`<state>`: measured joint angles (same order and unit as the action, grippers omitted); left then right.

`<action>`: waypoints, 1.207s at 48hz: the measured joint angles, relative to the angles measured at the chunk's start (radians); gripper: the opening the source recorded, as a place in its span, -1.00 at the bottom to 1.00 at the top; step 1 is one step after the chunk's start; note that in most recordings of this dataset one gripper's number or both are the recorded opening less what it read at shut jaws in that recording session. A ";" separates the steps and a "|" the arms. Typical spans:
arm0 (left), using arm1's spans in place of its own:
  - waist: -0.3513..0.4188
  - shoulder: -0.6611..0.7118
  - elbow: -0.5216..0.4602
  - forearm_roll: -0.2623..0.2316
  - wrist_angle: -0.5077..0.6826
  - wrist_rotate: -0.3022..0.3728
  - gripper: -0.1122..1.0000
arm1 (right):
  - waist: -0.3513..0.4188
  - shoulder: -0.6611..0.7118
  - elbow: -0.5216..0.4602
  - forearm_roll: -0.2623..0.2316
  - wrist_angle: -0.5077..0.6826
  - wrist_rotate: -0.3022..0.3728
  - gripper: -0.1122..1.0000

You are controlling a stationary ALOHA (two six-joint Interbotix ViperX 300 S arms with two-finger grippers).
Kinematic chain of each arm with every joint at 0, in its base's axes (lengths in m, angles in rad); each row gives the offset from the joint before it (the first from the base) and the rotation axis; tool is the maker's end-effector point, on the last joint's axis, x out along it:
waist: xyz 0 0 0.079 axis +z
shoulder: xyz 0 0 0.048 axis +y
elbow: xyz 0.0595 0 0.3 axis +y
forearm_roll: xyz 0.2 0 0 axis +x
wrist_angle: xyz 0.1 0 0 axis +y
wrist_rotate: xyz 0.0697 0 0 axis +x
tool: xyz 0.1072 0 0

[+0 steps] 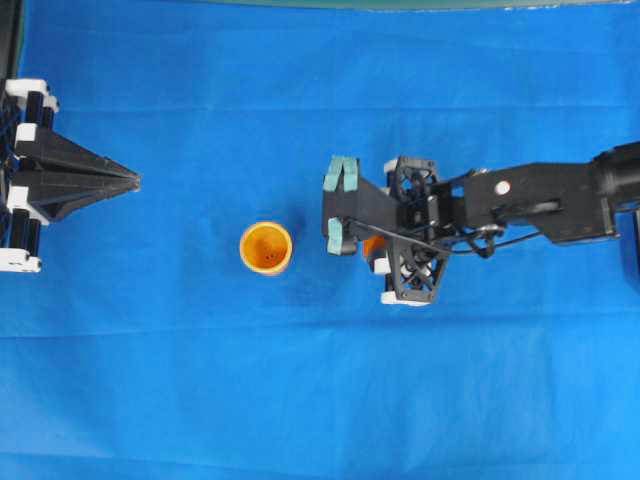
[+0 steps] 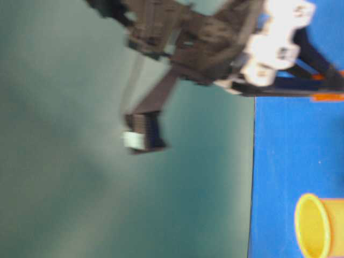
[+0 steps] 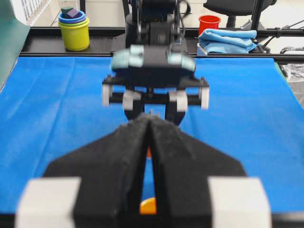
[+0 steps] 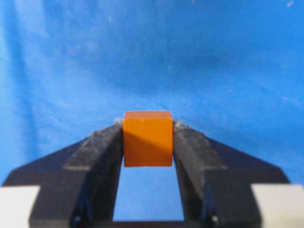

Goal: Move the block forward with right arm.
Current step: 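Lift the orange cube off the table with the right gripper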

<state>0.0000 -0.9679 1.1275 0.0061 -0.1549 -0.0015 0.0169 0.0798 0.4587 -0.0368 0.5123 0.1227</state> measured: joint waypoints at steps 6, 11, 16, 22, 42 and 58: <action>0.002 -0.002 0.000 0.000 0.006 0.000 -0.78 | 0.000 -0.063 -0.014 -0.002 0.066 0.002 -0.07; 0.002 0.000 0.000 0.000 0.006 0.000 -0.78 | 0.002 -0.114 -0.028 -0.002 0.120 0.003 -0.07; 0.002 0.000 0.000 0.002 0.008 0.000 -0.78 | 0.002 -0.161 -0.043 0.000 0.173 0.005 -0.07; 0.002 -0.002 0.000 0.002 0.008 0.000 -0.78 | 0.002 -0.206 -0.067 -0.002 0.230 0.006 -0.07; 0.002 -0.002 0.000 0.002 0.006 0.000 -0.78 | 0.054 -0.273 -0.172 0.000 0.422 0.008 -0.07; 0.002 0.000 0.000 0.002 0.008 0.000 -0.78 | 0.133 -0.272 -0.209 0.017 0.460 0.074 -0.07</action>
<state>0.0015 -0.9679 1.1275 0.0077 -0.1473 -0.0015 0.1503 -0.1917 0.2500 -0.0199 0.9725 0.1963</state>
